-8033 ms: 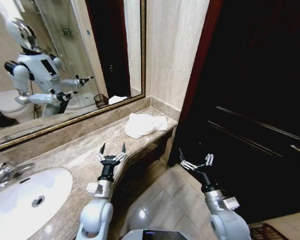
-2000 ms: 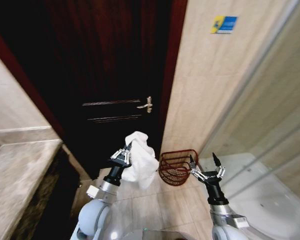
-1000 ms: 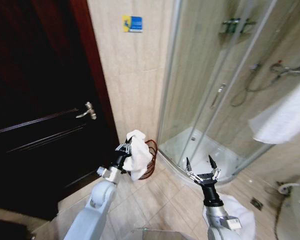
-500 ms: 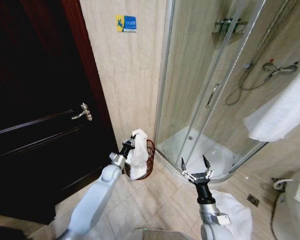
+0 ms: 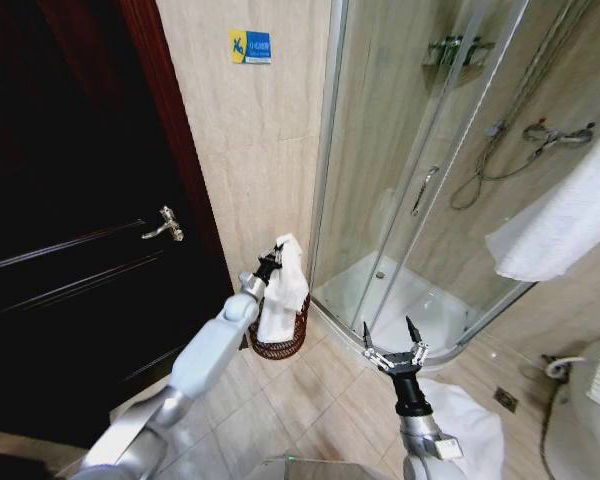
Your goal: Discard the used towel into the hamper.
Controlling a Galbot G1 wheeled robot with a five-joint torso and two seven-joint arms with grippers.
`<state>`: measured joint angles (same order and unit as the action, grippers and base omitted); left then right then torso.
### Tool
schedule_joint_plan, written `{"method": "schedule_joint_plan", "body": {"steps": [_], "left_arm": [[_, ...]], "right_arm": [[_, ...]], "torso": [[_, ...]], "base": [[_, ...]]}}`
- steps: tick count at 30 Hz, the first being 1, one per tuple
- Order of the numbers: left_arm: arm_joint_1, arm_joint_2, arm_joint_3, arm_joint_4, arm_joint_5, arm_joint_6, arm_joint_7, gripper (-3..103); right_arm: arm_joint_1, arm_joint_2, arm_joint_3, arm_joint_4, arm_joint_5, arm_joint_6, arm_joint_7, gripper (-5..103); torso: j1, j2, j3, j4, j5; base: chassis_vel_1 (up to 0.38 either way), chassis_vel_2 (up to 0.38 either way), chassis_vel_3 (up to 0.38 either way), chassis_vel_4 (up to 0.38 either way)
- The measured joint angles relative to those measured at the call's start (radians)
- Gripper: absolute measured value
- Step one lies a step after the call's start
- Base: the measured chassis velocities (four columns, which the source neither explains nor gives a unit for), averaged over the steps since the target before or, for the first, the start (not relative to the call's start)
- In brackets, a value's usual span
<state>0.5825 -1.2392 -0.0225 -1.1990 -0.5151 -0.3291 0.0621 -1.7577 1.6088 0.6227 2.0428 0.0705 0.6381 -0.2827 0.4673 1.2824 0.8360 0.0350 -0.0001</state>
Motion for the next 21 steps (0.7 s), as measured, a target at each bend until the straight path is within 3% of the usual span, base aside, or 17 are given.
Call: {"method": "schedule_joint_plan", "body": {"steps": [10, 14, 21], "left_arm": [[-0.068, -0.024, 0.017, 0.093, -0.001, -0.034, 0.004, 0], [-0.098, -0.047, 0.020, 0.193, 0.058, -0.082, 0.044, 0], [-0.060, -0.060, 0.042, 0.289, 0.160, -0.104, 0.101, 0]], "right_arm": [[0.014, -0.001, -0.002, 0.008, -0.003, -0.016, -0.002, 100], [0.018, -0.001, -0.002, -0.002, -0.001, -0.018, -0.002, 100], [0.021, -0.001, 0.009, -0.024, 0.014, -0.018, -0.004, 100]], "torso": [[0.000, 0.000, 0.000, 0.0000, 0.0001], [0.000, 0.000, 0.000, -0.0003, 0.0002], [0.000, 0.000, 0.000, 0.0000, 0.0000]], "base": [[0.000, 0.000, 0.000, 0.000], [0.000, 0.000, 0.000, 0.000], [0.000, 0.000, 0.000, 0.000]]}}
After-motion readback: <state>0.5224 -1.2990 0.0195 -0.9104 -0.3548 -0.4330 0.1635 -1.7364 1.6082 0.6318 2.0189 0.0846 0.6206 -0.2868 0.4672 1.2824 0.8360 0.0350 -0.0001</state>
